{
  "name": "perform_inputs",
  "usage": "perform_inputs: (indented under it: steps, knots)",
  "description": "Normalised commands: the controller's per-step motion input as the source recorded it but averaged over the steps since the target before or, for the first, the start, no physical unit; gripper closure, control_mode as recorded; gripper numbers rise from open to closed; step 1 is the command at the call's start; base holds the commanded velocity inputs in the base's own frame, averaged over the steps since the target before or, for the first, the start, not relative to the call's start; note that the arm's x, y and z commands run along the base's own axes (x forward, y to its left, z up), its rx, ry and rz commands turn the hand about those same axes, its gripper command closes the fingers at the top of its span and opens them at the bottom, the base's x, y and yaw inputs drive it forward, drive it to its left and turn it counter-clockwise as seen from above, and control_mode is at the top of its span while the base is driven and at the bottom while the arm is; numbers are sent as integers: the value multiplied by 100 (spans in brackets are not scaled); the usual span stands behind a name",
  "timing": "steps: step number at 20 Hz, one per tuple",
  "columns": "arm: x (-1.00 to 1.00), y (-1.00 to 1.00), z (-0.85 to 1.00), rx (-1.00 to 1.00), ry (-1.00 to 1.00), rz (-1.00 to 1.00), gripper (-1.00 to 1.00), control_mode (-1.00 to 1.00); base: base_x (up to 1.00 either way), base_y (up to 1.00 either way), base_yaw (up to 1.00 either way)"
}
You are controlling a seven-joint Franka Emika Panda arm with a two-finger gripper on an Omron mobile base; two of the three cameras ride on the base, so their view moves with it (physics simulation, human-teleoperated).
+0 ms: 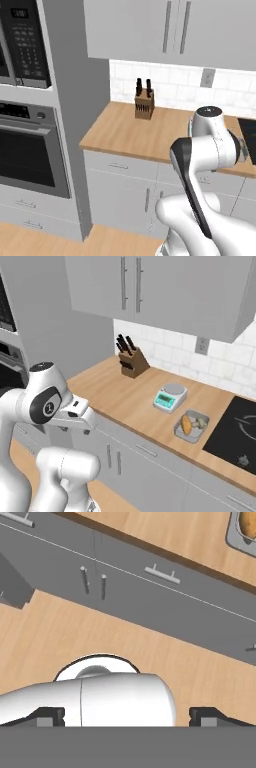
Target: Take the meat container that has the steak and place it on the second highest rack of the freezer. Then take the vegetable container that has the mushroom and potato and place it on the highest rack of the freezer.
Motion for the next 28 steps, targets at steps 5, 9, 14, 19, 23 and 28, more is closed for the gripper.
perform_inputs:
  steps: [5, 9, 14, 19, 23, 28]
  knots:
    - [0, 0, 0, 0, 0, 0, -100, 100, -2, -69, 2]
    - [0, 0, 0, 0, 0, 0, -100, 100, 1, -67, 0]
    - [1, -90, 0, 31, -7, -4, -100, -100, 0, 0, 0]
    - [1, -94, 0, 31, -5, -15, -100, -100, 0, 0, 0]
    - [41, -50, 1, 5, 3, -43, -100, -100, 0, 0, 0]
    - [47, -19, 0, 3, 8, -70, -100, -100, 0, 0, 0]
